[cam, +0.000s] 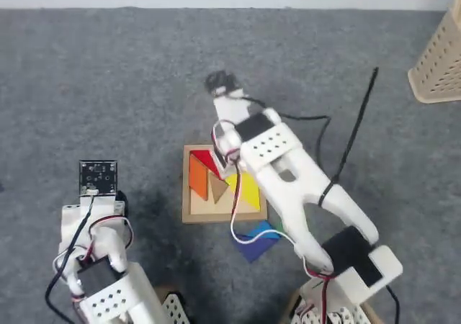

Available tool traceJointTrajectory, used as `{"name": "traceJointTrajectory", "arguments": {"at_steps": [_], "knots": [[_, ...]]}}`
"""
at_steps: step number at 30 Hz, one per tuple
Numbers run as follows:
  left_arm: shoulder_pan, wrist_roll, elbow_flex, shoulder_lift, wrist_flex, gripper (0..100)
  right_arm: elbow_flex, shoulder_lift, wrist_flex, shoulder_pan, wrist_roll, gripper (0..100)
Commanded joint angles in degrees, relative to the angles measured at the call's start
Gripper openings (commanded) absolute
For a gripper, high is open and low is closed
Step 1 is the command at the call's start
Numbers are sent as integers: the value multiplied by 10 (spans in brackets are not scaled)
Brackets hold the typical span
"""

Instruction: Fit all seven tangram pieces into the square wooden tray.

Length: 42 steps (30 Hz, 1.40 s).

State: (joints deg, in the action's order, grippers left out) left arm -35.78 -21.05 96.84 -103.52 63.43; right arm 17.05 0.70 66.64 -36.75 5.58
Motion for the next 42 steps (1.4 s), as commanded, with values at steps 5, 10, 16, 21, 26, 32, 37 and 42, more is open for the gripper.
{"name": "traceJointTrajectory", "arguments": {"at_steps": [5, 10, 16, 21, 26, 32, 37, 42], "knots": [[4, -4, -3, -5, 6, 218, 134, -103, -138, -37, -71, 6], [4, -4, -3, -5, 6, 218, 155, -68, -176, -84, -81, 6], [4, -4, -3, -5, 7, 218, 114, -7, -167, -86, -81, 6], [4, -4, -3, -5, 7, 218, 84, 29, -157, -86, -80, 6], [4, -4, -3, -5, 7, 218, 48, 70, -157, -86, -80, 6], [4, -4, -3, -5, 7, 218, 14, 102, -156, -88, -80, 6], [4, -4, -3, -5, 7, 218, 4, 70, -155, -86, -79, 6], [4, -4, -3, -5, 7, 218, 23, -22, -122, -89, -76, 6]]}}
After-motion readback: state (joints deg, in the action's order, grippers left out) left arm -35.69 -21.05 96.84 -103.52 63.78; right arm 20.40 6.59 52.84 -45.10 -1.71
